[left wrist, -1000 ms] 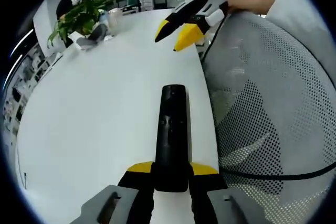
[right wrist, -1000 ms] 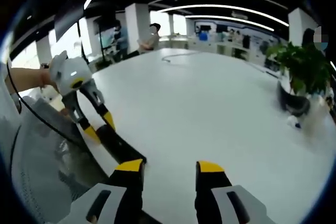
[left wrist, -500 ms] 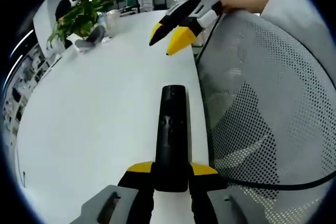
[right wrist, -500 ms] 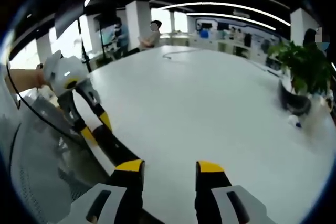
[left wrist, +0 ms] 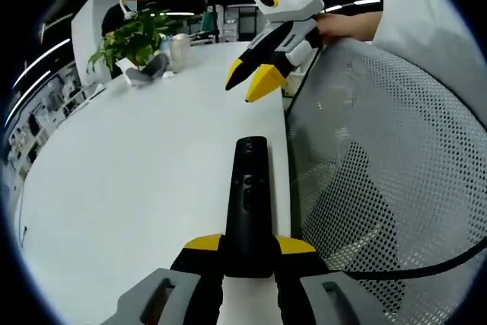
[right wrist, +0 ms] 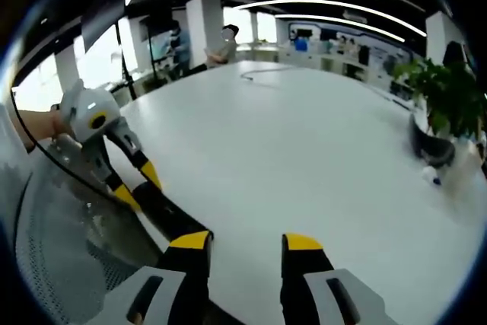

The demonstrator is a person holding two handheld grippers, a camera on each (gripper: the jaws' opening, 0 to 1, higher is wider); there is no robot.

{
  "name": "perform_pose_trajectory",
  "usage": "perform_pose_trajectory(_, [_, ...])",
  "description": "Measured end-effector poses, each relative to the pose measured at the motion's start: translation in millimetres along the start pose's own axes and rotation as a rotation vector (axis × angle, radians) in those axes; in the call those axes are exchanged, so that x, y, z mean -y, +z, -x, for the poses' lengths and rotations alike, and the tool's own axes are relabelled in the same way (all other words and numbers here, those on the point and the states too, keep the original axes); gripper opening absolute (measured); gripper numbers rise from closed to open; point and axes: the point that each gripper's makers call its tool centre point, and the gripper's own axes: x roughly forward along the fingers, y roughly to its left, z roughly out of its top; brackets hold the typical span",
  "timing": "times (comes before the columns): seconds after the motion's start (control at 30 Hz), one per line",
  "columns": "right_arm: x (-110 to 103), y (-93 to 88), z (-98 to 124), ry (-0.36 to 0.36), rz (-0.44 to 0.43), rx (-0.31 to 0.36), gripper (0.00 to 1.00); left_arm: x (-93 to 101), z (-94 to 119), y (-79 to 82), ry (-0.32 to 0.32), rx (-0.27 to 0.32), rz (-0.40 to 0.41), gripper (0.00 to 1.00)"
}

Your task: Press the specified remote control buttons in sequence, fully releasing each button before pressing the next.

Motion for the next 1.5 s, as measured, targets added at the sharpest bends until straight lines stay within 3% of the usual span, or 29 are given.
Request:
perform_pose_trajectory(0.4, [-10, -8.8, -4, 0.047, 0.034, -0.053, 0.29, -1.3, 0, 1.5, -0.011, 0.105, 0.014, 0.25])
perform_pose_trajectory(0.5, [-19, -12.1, -6, 0.095, 0.077, -0.082, 0.27, -1.2, -1, 2.1, -0.012, 0.105, 0.013, 0.25])
perform_pose_trajectory(0.6, [-20, -13.7, -7, 0.099, 0.068, -0.095, 0.26, -1.5, -1, 2.7, -0.009, 0.106, 0.012, 0.25])
perform_pose_trajectory(0.77, [-31, -14.4, -6, 0.166, 0.062, -0.104, 0.23, -1.3, -1, 3.2, -0.009, 0.104, 0.01, 0.25])
perform_pose_trajectory(1.03, [-49, -17.8, -9, 0.29, 0.253, -0.161, 0.11, 0.2, -1, 2.5, -0.01, 0.097, 0.001, 0.25])
perform_pose_trajectory(1.23, [-51, -21.1, -15, 0.346, 0.337, -0.208, 0.0, 0.6, -1, 2.5, -0.01, 0.094, -0.003, 0.25])
perform_pose_trajectory(1.33, [-57, -21.3, -17, 0.397, 0.335, -0.222, 0.0, 0.5, -1, 3.1, -0.017, 0.074, -0.018, 0.25])
perform_pose_trajectory(1.5, [-57, -18.4, -21, 0.398, 0.379, -0.232, 0.0, 1.6, -2, 3.1, -0.029, 0.038, -0.022, 0.27])
